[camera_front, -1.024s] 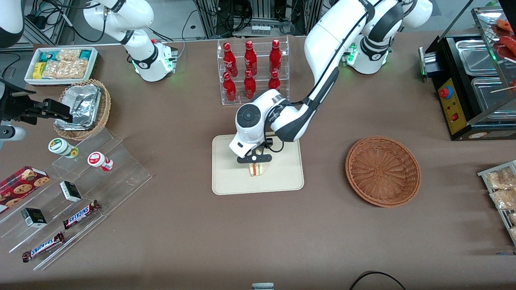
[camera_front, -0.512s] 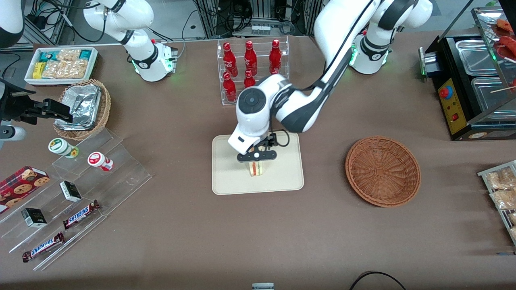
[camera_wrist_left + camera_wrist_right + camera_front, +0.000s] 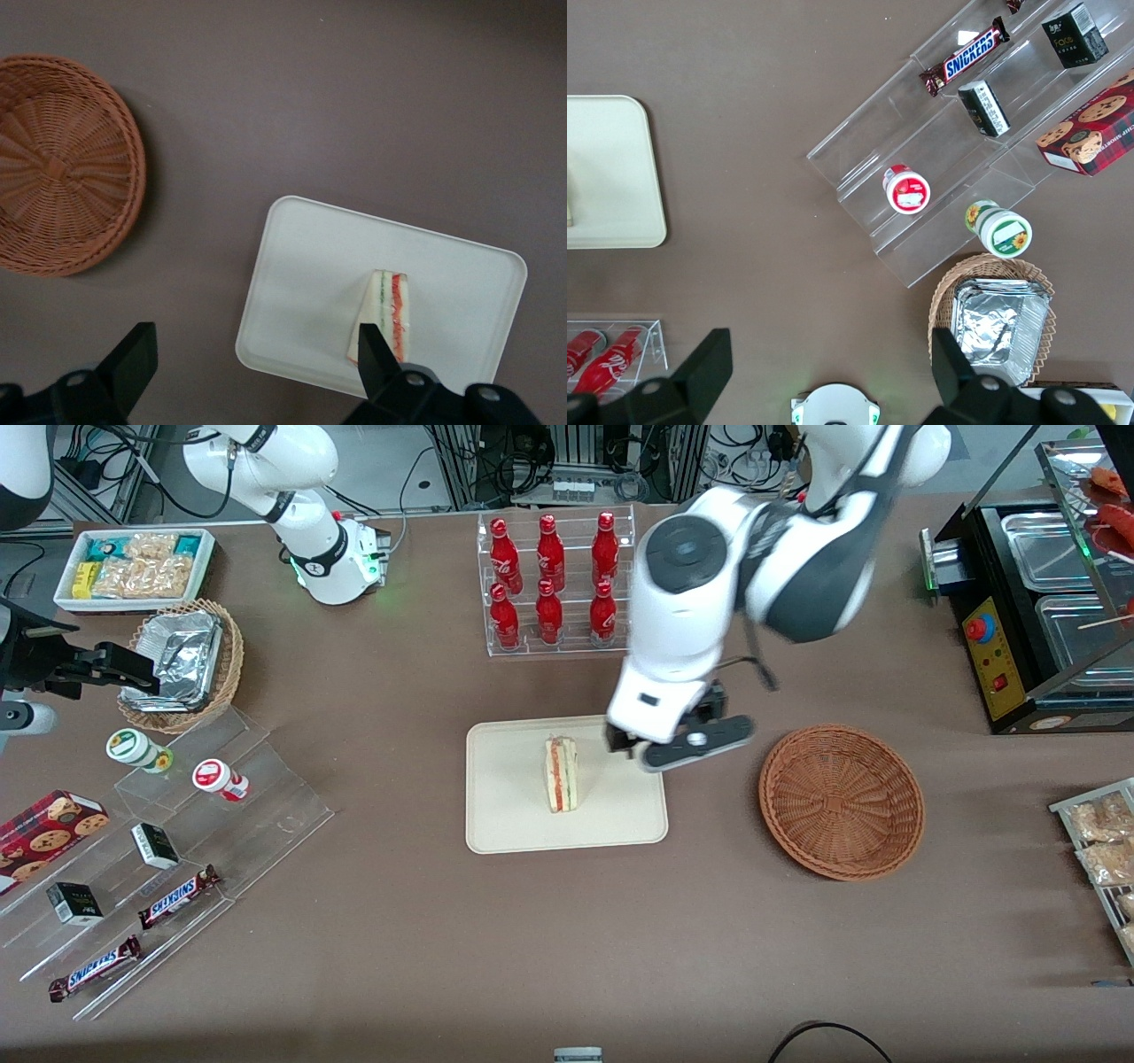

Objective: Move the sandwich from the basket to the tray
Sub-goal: 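Raise the left gripper away from the sandwich on the tray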

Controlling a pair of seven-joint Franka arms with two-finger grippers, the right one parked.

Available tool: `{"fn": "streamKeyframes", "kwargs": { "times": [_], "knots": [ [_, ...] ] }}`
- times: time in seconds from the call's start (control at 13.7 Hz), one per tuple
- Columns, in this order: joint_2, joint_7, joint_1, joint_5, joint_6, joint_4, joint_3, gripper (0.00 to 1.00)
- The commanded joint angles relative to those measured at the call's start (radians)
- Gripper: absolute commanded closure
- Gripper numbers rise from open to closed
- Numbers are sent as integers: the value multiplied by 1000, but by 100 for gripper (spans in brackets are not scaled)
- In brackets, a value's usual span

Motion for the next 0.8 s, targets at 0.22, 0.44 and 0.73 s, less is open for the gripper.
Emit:
{"fn": "streamKeyframes", "kwargs": {
  "times": [0.22, 0.44, 0.73],
  "knots": [
    [-216, 270, 168, -9, -115, -127, 9, 0],
    [-320, 424, 269, -59, -175, -196, 9, 0],
    [-365, 574, 370, -64, -252, -204, 12, 0]
  ]
}}
